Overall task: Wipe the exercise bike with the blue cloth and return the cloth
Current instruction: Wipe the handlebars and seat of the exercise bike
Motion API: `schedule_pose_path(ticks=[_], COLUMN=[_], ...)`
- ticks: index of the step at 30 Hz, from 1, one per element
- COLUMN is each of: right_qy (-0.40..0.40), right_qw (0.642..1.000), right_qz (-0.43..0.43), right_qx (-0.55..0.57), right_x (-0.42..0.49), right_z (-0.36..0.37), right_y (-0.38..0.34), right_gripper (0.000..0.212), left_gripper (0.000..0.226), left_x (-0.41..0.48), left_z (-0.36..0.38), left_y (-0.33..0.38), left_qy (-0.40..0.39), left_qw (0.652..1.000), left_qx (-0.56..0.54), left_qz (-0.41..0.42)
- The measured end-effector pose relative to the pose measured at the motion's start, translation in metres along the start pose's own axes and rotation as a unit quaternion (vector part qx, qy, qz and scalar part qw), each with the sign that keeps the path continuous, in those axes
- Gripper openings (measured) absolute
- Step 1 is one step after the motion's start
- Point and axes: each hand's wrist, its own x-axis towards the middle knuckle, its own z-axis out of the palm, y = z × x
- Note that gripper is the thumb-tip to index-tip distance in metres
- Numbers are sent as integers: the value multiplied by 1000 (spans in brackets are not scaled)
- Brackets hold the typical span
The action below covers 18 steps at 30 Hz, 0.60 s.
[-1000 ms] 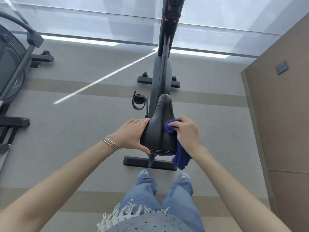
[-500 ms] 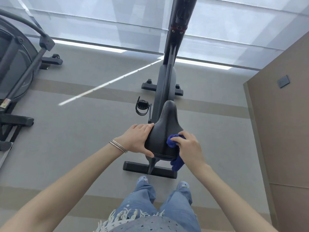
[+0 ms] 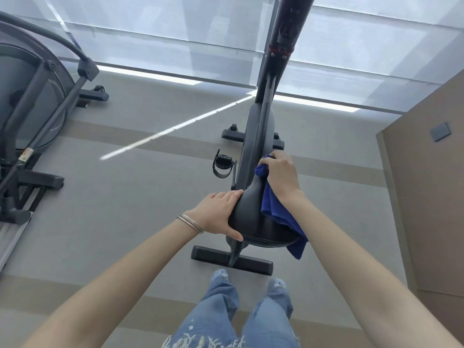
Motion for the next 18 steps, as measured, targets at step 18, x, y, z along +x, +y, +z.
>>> schedule_pose_path(ticks=[18], right_qy=[-78], right_qw=[992], right_qz=[-64], right_qx=[-75], right_x=[-92], right_z=[-2], right_y=[9], right_gripper=[34], left_gripper=[121], left_x=[-3], left_z=[-2], left_y=[4], left_qy=[-16], left_qw=[999], left_qx=[-27], left_qz=[-29])
